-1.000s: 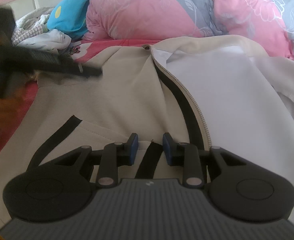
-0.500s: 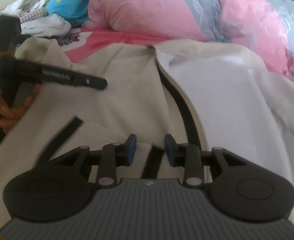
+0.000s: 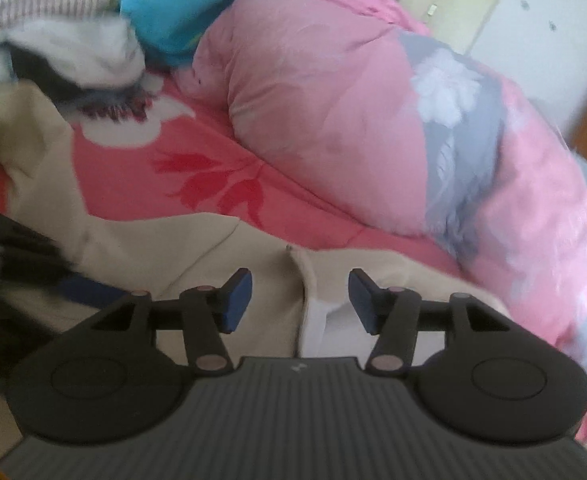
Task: Fold clothes
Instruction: 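Grasp the hoodie zipper edge with the right gripper and lift it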
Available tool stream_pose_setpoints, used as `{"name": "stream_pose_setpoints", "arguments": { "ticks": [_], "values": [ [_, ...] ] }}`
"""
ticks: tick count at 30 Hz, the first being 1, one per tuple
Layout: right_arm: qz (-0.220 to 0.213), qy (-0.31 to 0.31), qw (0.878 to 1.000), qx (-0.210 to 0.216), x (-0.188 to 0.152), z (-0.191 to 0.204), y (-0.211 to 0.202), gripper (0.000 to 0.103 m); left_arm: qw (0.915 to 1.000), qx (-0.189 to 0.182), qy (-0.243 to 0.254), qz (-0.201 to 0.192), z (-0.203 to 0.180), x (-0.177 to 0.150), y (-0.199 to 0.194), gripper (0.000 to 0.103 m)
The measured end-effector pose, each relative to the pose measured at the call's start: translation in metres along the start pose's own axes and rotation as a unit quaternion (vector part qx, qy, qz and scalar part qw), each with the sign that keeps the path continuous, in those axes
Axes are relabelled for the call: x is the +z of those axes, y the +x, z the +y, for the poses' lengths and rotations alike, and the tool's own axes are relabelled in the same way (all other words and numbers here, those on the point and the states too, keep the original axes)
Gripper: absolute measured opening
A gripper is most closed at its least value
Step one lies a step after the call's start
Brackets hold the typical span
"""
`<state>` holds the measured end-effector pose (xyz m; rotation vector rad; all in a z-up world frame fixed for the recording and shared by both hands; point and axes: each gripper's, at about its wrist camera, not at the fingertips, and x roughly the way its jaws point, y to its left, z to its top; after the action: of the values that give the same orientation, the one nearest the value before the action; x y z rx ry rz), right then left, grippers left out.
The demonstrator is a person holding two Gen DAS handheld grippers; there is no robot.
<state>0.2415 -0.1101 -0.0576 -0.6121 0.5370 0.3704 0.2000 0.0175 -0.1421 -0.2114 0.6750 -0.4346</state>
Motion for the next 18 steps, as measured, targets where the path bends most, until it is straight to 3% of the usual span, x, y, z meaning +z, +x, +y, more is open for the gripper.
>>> {"name": "stream_pose_setpoints", "arguments": {
  "ticks": [8,10,13,15,18],
  "values": [
    [0.039,-0.075,0.995,-0.06,-0.001,0.019,0.055,0.046,1.0,0.001,0.003,0.0,-0.001,-0.001,0.0,0.045],
    [0.04,-0.063,0.995,-0.067,-0.005,0.014,0.056,0.029,1.0,0.001,0.003,0.0,-0.001,-0.001,0.0,0.045],
    [0.028,-0.017,0.997,-0.063,-0.008,0.001,0.05,0.012,1.0,0.001,0.004,0.0,-0.002,-0.001,0.0,0.045],
    [0.012,0.047,0.997,-0.053,-0.01,-0.014,0.04,0.009,1.0,0.0,0.004,0.0,-0.002,-0.001,0.0,0.045],
    [-0.002,0.201,0.98,-0.013,-0.019,-0.053,0.029,0.007,1.0,0.0,0.003,0.0,-0.001,-0.001,0.0,0.045]
  ]
}}
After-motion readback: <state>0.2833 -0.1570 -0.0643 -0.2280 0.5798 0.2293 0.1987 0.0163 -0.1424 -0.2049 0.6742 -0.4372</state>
